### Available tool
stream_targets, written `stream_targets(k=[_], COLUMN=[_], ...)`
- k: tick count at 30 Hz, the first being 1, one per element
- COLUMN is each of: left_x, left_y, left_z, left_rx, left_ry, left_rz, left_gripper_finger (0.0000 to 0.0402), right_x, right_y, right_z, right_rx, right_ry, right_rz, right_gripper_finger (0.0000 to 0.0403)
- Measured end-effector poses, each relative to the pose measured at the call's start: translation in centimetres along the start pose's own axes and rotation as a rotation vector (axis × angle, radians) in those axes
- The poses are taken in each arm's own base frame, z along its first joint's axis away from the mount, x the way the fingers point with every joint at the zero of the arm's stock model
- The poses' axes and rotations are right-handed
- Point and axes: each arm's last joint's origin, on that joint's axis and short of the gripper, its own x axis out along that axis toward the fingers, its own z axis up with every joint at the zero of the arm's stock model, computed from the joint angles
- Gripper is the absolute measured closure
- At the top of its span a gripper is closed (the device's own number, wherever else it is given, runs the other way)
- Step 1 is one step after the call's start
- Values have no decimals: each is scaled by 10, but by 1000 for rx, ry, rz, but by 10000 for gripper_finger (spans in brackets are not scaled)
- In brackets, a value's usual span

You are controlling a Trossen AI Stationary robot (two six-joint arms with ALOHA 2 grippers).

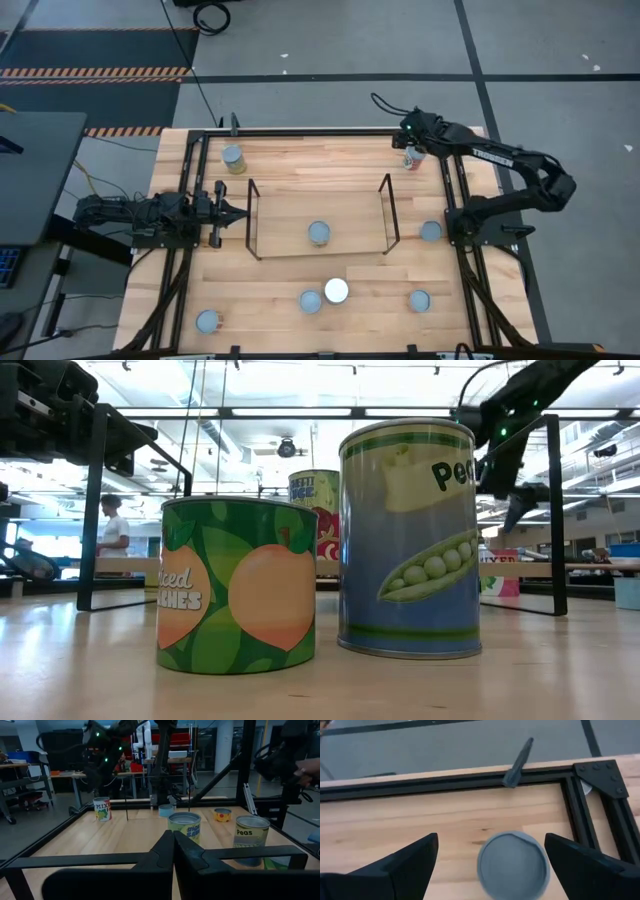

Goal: Pick and place cans onto a shelf
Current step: Put the canned mix fruits on the shelf

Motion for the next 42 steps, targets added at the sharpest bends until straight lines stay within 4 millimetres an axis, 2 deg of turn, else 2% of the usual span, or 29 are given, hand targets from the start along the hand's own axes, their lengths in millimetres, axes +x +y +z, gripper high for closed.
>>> stream_targets(k=[12, 18, 22, 27, 32, 36, 39, 42], left_x=[0, 0, 0, 0, 0, 0, 0, 0], left_y=[0, 0, 0, 0, 0, 0, 0, 0], left_z=[0, 0, 0, 0, 0, 0, 0, 0], left_rx=[0, 0, 0, 0, 0, 0, 0, 0], left_ry=[0, 1, 0, 0, 0, 0, 1, 0], left_rz=[0, 0, 0, 0, 0, 0, 0, 0], left_gripper_finger=[390, 390, 390, 390, 390, 390, 390, 390], right_x=[35, 46, 51, 52, 48, 40, 17, -15], right_y=[-6, -8, -14, -14, -7, 1, 18, 43], right_z=[-10, -16, -22, -23, -26, -27, -10, 12], right_rx=[27, 65, 86, 70, 35, -52, -122, -212], right_ry=[47, 70, 96, 92, 91, 92, 11, -79], right_rz=[-138, -74, -93, -81, -47, -8, 76, 195], right_gripper_finger=[29, 29, 30, 57, 116, 117, 117, 117])
